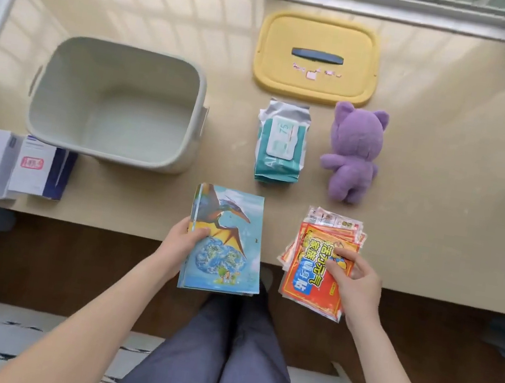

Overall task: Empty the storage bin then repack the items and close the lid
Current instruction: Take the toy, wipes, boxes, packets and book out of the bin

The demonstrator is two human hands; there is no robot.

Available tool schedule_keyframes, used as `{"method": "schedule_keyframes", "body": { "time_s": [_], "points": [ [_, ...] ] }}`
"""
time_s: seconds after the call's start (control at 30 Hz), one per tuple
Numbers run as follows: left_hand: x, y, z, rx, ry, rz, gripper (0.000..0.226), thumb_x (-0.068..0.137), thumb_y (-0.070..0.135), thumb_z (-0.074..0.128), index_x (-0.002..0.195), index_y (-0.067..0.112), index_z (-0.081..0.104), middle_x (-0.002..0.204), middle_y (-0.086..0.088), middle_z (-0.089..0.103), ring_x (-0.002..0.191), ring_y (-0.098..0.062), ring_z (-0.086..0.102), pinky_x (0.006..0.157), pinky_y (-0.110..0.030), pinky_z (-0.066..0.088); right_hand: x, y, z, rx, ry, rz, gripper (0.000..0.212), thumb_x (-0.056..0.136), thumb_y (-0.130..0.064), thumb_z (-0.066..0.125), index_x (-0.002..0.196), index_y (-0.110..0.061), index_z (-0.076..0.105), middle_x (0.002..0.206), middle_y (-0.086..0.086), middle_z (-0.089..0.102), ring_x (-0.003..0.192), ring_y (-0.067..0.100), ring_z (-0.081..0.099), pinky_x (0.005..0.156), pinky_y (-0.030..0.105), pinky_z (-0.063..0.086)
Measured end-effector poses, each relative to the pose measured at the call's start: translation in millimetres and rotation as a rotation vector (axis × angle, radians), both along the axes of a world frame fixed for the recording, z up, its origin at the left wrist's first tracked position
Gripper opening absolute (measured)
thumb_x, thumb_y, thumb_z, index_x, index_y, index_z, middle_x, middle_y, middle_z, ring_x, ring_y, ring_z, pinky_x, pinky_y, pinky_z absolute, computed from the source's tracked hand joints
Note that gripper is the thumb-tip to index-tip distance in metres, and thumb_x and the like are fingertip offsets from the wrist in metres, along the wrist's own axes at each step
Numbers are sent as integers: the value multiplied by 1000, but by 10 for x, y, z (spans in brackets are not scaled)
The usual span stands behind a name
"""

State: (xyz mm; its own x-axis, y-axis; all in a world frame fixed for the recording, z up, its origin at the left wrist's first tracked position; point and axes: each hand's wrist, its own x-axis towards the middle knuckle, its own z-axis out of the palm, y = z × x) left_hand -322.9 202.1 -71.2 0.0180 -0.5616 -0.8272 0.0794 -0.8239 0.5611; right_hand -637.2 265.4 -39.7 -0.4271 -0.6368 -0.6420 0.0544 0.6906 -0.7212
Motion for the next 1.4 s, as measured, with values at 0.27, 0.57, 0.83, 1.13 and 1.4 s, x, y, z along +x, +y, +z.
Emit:
{"method": "schedule_keyframes", "body": {
  "time_s": [0.27, 0.57, 0.83, 1.13, 1.4],
  "points": [
    [144, -205, -791, -41, -70, -50, 28, 96, 12, 58, 124, 9, 55, 105, -17, 72, 85, -27, 73, 67, -34, 60, 326, -204, -821, -35, 24, 121, 22, 84, -13, 75, 92, -32, 70, 100, -10, 70, 83, 8, 72, 60, 26, 59],
    [150, -226, -1173, -287, -222, -136, 20, 95, 18, 58, 109, 32, 56, 111, 1, 68, 100, -17, 68, 87, -39, 56, 797, -299, -1337, -165, -31, 84, 22, 83, -5, 75, 95, -23, 71, 99, -3, 74, 84, 10, 73, 59, 22, 57],
    [245, -174, -1264, -455, -495, -366, 34, 93, 26, 63, 125, 21, 51, 112, 7, 59, 106, -12, 58, 87, -34, 49, 824, -223, -1356, -182, -17, 56, 21, 83, -4, 75, 96, -20, 71, 100, 2, 74, 83, 14, 74, 61, 25, 58],
    [304, -102, -1439, -628, -761, -380, 61, 83, 27, 74, 138, 17, 49, 107, 2, 40, 107, -17, 40, 94, -26, 32, 732, -203, -1406, -190, 10, 70, 21, 83, -12, 76, 94, -29, 72, 94, -12, 75, 84, 13, 74, 59, 24, 58],
    [212, -140, -1326, -609, -856, -356, 56, 83, 28, 74, 133, 18, 50, 108, 1, 46, 101, -6, 32, 89, -27, 31, 405, -194, -1316, -180, 55, 82, 20, 86, -12, 73, 96, -29, 68, 101, -13, 71, 90, 9, 72, 61, 24, 58]
  ]
}}
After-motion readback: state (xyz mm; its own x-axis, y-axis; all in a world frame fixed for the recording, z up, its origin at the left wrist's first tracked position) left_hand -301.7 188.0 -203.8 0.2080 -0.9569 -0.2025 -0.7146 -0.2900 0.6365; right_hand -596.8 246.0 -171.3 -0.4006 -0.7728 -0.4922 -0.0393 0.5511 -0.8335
